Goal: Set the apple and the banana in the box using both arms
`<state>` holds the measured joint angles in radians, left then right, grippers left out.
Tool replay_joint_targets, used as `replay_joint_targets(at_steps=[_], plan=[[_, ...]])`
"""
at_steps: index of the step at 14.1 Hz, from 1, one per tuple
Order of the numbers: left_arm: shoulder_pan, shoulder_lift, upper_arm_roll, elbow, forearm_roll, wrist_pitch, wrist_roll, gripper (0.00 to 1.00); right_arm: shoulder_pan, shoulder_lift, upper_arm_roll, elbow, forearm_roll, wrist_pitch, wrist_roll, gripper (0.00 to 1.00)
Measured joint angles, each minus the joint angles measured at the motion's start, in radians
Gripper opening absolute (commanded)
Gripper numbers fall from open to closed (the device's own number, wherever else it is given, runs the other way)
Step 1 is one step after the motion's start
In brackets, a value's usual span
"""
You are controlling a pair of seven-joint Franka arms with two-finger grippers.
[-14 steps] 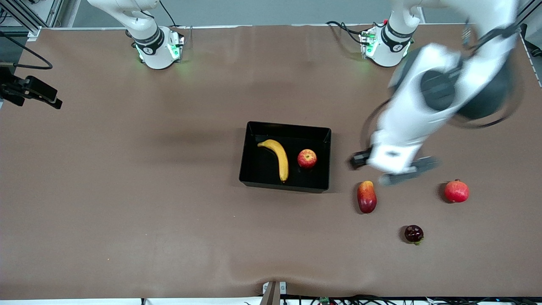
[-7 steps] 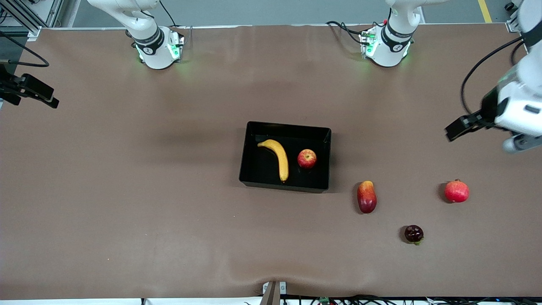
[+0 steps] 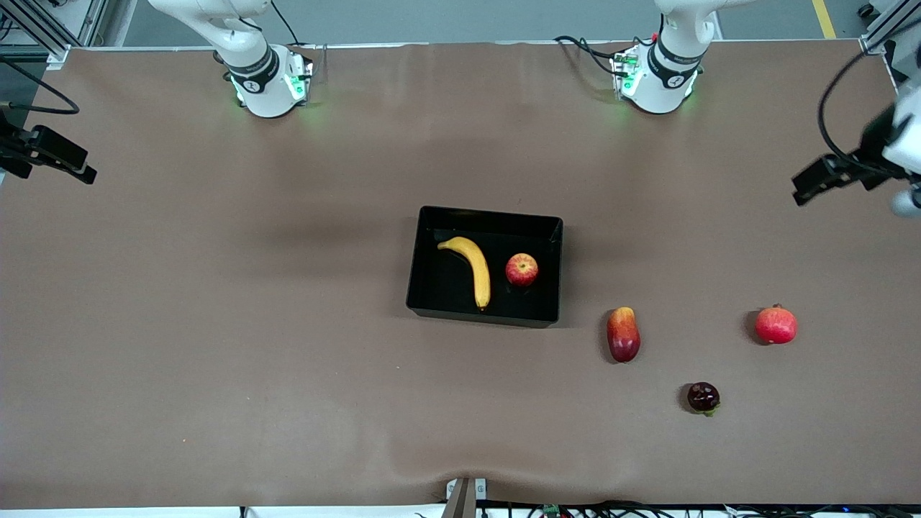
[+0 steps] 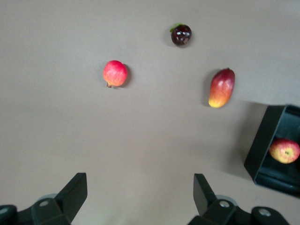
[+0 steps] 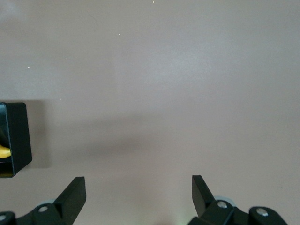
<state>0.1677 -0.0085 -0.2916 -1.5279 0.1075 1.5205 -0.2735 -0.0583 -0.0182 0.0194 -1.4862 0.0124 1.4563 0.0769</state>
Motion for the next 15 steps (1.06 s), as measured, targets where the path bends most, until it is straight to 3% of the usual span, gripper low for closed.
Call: replay_joint_targets(at_steps=[5, 11, 15], plan=[[-0.037, -0.076, 0.01, -0.055, -0.034, -0.014, 0.044, 1.0, 0.0, 0.0, 0.0, 0.0, 0.0, -0.004, 0.0, 1.0], [-0.108, -0.092, 0.142, -0.057, -0.066, -0.052, 0.139, 1.0, 0.0, 0.0, 0.0, 0.0, 0.0, -0.004, 0.0, 1.0], [-0.117, -0.094, 0.157, -0.054, -0.066, -0.054, 0.139, 1.0, -0.001, 0.0, -0.001, 0.0, 0.0, -0.004, 0.0, 1.0]])
